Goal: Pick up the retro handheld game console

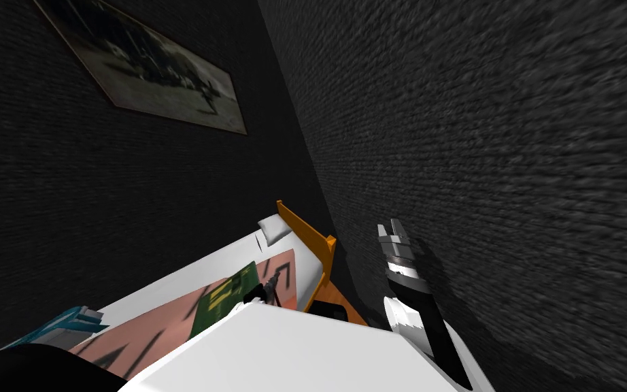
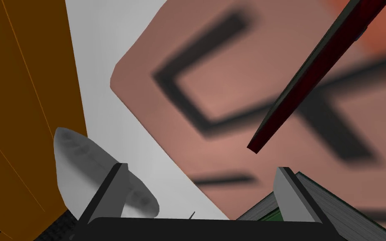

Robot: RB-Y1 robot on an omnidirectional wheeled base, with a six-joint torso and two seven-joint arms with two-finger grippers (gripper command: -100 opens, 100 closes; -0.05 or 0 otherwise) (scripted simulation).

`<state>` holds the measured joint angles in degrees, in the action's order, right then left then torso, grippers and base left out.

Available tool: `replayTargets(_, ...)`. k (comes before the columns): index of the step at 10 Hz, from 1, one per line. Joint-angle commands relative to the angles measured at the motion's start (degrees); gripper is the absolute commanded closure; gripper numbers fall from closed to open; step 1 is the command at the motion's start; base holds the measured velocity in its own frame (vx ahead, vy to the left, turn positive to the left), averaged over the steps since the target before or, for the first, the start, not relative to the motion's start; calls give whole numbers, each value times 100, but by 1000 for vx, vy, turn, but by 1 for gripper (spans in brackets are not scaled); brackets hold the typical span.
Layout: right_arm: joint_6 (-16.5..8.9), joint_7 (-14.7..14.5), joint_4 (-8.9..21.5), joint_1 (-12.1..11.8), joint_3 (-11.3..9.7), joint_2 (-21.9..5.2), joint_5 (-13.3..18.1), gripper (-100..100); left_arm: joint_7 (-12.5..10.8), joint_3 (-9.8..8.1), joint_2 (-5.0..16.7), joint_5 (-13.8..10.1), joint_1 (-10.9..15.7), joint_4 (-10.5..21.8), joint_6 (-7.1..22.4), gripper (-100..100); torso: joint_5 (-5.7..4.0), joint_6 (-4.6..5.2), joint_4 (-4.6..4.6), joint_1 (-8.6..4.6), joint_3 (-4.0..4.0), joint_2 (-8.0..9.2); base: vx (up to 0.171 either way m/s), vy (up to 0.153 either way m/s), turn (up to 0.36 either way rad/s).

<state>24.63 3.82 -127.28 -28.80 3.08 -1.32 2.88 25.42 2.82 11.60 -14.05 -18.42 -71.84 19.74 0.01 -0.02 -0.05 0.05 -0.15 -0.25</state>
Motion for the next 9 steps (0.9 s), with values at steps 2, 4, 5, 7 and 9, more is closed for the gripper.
replayTargets(2,0,0,0,-1,0,0,0,0,156,69,-23,10,12,312,314,-100,1,-1,-2,4,-6,-10,74,44,-93)
replayTargets(4,0,0,0,0,0,0,0,0,333,150,-47,33,67,647,674,-100,0,-1,-1,-1,-2,-3,64,38,-116)
replayTargets(5,0,0,0,0,0,0,0,0,333,150,-47,33,67,681,720,-100,0,0,-1,3,-5,-8,60,36,-66)
replayTargets(7,0,0,0,0,0,0,0,0,492,231,-71,60,117,999,1039,-100,-1,-2,-1,-5,-2,-2,63,23,-109)
replayTargets(9,0,0,0,-1,0,0,0,0,563,269,-82,74,140,1137,1248,-100,-2,-3,-1,-6,-3,-3,52,27,-66)
